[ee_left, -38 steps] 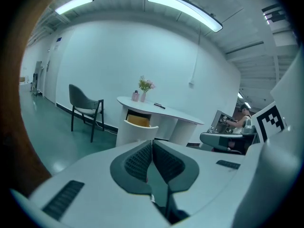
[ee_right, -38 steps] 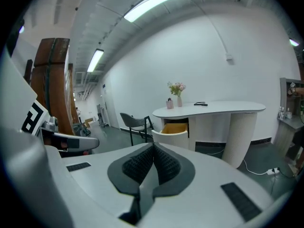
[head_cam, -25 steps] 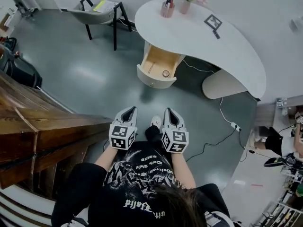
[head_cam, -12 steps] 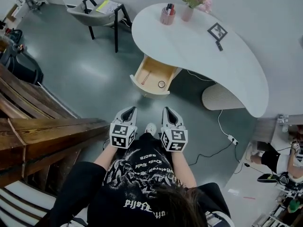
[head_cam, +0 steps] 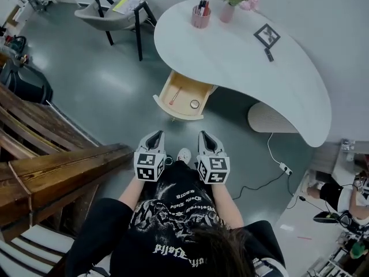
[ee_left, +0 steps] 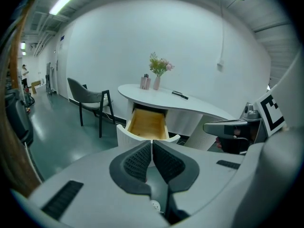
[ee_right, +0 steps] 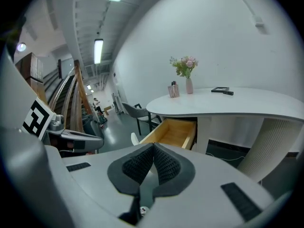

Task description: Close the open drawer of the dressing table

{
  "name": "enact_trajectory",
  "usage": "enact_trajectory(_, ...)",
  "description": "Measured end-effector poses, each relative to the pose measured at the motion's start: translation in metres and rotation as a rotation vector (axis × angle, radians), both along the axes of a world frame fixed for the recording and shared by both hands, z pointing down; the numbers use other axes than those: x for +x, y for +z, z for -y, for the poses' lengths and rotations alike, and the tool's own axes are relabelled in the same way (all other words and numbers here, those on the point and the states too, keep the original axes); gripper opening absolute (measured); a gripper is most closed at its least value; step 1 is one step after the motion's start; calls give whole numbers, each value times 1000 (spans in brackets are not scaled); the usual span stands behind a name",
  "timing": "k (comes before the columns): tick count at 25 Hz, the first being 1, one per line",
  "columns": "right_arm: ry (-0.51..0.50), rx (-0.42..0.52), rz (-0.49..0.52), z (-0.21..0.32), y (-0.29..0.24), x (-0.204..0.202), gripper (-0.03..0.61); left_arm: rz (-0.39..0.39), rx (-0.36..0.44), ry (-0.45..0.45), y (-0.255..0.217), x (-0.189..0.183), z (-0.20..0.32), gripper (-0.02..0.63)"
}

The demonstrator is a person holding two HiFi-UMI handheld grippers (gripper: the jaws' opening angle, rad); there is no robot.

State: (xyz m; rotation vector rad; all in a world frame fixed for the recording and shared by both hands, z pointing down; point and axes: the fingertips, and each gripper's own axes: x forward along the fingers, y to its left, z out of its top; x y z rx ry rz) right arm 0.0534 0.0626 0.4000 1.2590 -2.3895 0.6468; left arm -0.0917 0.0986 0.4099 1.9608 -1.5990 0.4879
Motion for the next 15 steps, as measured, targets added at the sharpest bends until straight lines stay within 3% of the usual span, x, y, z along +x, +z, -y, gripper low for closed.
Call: enact_trajectory(15, 26, -66, 2, 17, 15, -25, 26, 22, -123, 121, 42, -2, 22, 28)
